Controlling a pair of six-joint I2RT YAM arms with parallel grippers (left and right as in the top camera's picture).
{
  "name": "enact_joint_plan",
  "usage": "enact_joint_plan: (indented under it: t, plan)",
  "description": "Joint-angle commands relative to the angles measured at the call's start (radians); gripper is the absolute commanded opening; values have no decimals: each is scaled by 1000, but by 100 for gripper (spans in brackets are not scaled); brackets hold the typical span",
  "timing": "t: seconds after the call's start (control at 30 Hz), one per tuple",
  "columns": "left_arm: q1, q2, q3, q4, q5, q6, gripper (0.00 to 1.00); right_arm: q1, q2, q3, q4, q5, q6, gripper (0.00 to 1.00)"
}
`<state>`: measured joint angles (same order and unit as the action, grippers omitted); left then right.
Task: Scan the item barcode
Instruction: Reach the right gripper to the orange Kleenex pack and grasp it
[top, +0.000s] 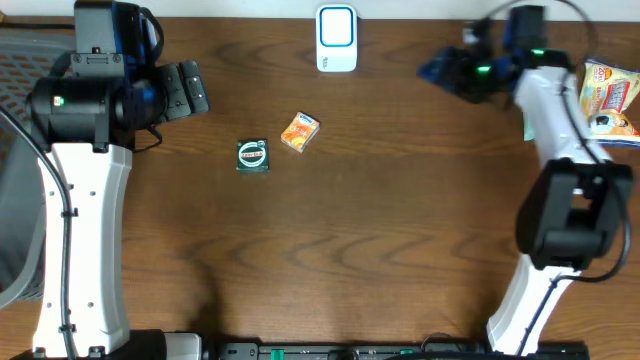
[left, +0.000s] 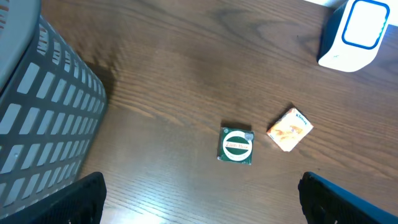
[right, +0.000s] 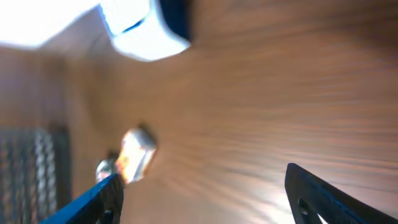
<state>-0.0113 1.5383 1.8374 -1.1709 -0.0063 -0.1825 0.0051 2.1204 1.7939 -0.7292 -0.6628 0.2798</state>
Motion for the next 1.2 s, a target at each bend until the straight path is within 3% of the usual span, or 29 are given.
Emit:
enact_joint_plan:
  t: [0.0, 0.1, 0.3, 0.47, 0.7, 1.17]
  plan:
    - [0, 5, -1, -3, -5, 3, 98, 121, 10, 8, 1, -3, -15, 75]
    - [0, 5, -1, -3, -5, 3, 98, 224, 10, 8, 1, 127, 35, 72]
    - [0, 5, -1, -3, -5, 3, 98, 393, 10, 8, 1, 317, 289, 67]
    - [0, 5, -1, -3, -5, 3, 98, 471, 10, -8, 18, 425, 384, 69]
    - [0, 5, -1, -3, -5, 3, 98, 499, 10, -79, 121, 455, 489, 72]
    - [0, 5, -1, -3, -5, 3, 98, 526, 10, -307, 448, 454, 626, 59]
